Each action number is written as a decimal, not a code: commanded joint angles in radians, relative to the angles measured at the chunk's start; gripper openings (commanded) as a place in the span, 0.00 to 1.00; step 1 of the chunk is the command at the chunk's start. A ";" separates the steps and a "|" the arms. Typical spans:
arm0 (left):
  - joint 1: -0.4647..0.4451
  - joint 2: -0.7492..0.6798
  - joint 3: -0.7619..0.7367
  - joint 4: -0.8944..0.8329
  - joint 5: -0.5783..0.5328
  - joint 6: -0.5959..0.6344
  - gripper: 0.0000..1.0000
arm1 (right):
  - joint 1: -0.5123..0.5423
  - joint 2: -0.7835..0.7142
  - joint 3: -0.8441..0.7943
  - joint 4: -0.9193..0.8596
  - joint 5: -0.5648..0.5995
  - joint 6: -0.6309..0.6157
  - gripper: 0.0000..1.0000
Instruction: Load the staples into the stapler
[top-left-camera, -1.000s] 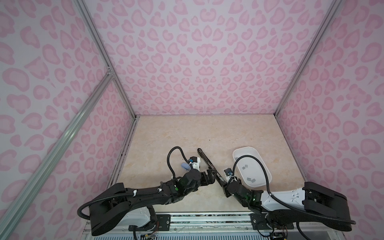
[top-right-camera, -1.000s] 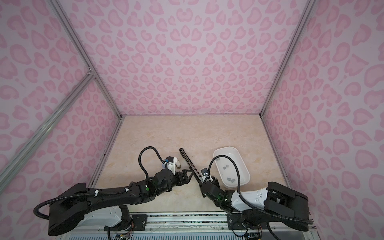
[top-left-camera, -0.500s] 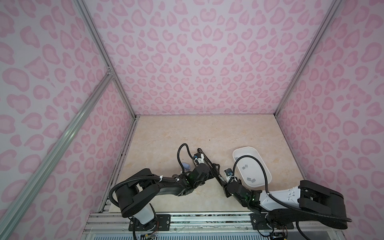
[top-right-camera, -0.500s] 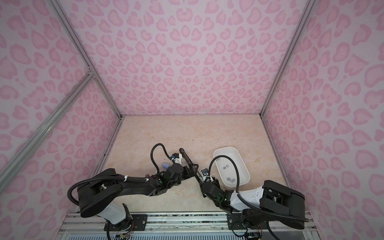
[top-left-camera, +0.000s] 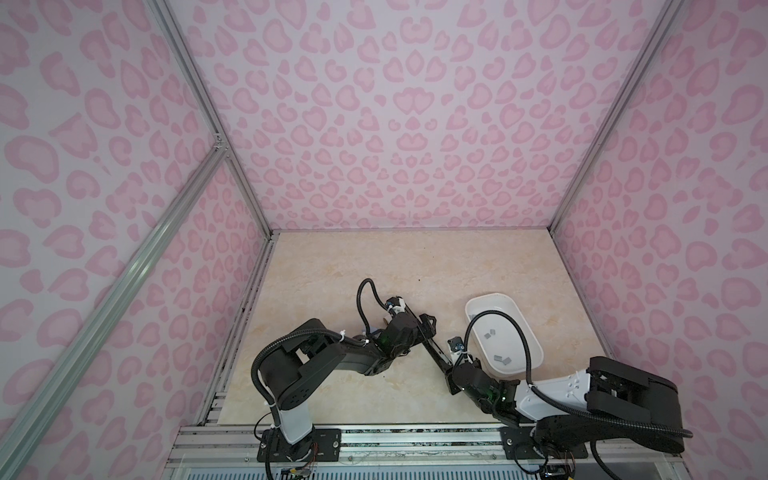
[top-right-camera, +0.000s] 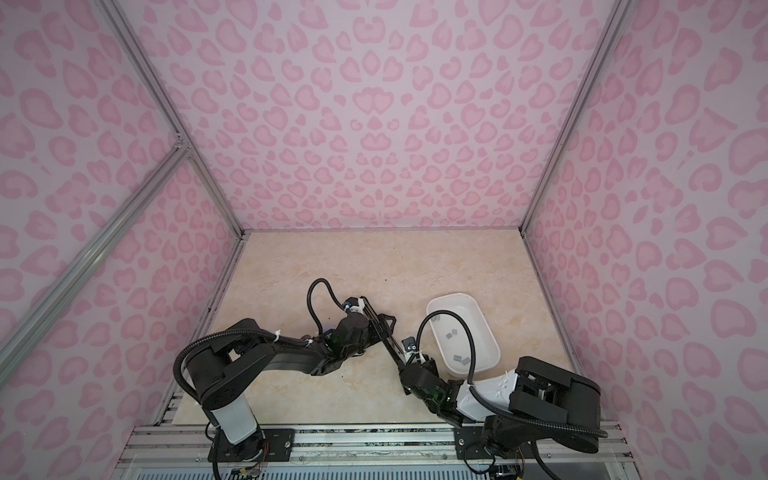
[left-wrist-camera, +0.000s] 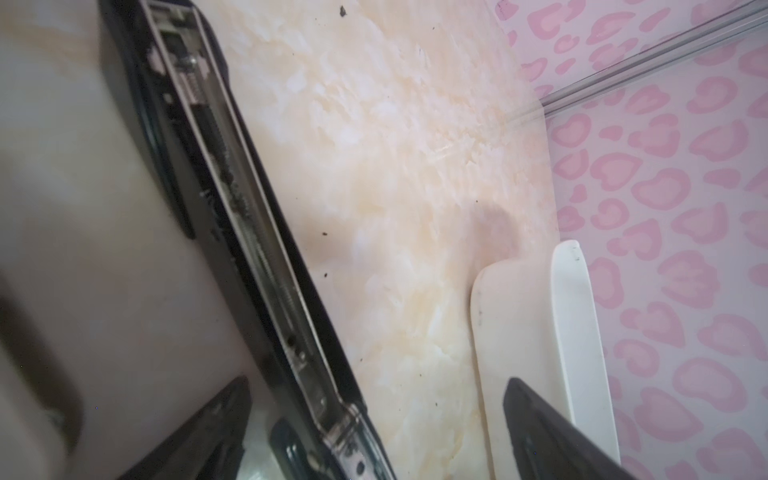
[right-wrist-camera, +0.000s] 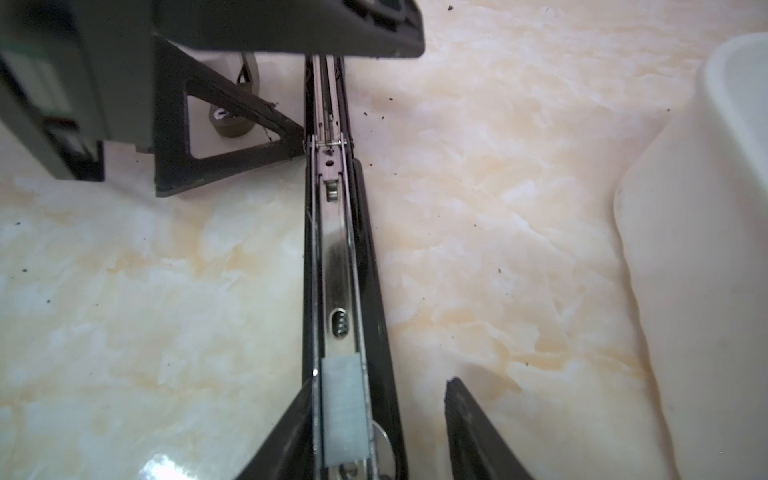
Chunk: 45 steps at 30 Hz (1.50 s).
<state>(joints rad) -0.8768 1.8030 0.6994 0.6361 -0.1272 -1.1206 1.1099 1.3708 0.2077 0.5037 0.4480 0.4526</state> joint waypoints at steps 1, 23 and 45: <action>0.023 0.034 0.020 0.012 0.044 -0.013 0.96 | 0.000 0.003 0.000 0.001 0.000 0.004 0.48; 0.173 0.180 0.082 0.154 0.252 -0.085 0.96 | 0.000 0.036 0.003 0.043 -0.025 -0.025 0.35; 0.187 0.237 0.037 0.277 0.325 -0.227 0.96 | -0.055 0.070 0.006 0.160 -0.178 0.080 0.09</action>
<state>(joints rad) -0.6903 2.0304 0.7517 1.0363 0.2008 -1.3155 1.0615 1.4414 0.2234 0.6182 0.3561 0.4831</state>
